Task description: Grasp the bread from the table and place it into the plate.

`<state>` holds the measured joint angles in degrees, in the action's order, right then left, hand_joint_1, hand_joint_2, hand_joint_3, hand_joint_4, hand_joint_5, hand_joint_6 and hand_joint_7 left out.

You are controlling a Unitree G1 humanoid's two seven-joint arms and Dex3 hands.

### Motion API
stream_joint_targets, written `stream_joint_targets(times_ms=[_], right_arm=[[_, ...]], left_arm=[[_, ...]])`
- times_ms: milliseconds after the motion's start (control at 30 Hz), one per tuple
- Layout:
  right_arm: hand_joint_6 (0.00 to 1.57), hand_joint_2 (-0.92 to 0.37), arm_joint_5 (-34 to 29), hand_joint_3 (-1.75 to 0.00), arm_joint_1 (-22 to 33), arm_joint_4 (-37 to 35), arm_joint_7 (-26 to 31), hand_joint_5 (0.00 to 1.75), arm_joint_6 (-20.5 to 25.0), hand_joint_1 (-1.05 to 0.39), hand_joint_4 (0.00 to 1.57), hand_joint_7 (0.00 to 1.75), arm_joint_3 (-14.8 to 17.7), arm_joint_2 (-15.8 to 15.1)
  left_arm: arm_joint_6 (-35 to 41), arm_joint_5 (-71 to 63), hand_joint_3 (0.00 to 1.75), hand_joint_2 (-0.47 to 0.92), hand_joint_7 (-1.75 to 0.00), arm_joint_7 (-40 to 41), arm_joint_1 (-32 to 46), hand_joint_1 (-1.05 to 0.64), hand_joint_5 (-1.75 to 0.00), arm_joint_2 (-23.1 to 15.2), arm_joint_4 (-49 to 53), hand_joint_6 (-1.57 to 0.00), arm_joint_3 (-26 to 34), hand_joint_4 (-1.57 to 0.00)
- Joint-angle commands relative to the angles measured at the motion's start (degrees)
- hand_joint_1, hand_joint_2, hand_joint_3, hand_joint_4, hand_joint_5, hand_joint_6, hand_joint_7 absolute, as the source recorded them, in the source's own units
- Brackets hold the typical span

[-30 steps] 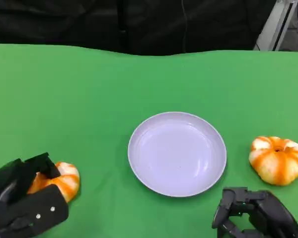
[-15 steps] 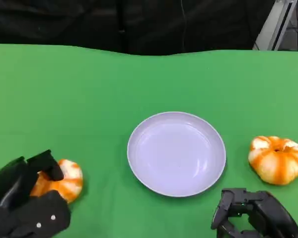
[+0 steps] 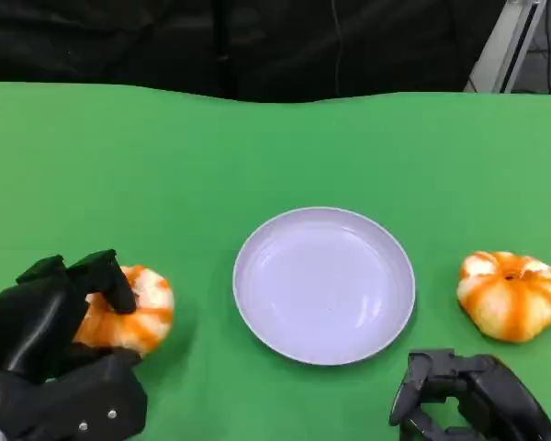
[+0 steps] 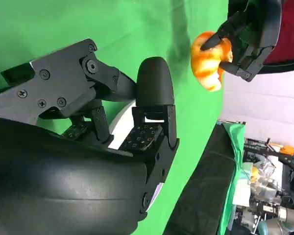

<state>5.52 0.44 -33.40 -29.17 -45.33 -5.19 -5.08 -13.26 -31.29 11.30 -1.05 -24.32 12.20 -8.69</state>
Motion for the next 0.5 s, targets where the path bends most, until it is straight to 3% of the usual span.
stream_joint_targets(times_ms=[33,500], right_arm=[[0.85,-0.66,0.13,-0.9,0.21,-0.27,0.23,1.44,-0.52,-0.1,0.83,1.18,0.22,-0.39],[0.85,-0.66,0.07,-0.89,0.29,-0.29,0.22,1.44,-0.66,-0.1,0.83,1.19,0.23,-0.31]], left_arm=[[1.8,-0.74,0.0,0.81,-1.74,-1.48,-0.28,-0.11,-1.75,0.65,-7.16,-0.51,0.15,-0.7],[3.38,-1.34,0.0,0.81,-1.72,-2.82,0.21,-0.12,-1.75,1.42,-9.77,-0.52,0.5,-0.7]])
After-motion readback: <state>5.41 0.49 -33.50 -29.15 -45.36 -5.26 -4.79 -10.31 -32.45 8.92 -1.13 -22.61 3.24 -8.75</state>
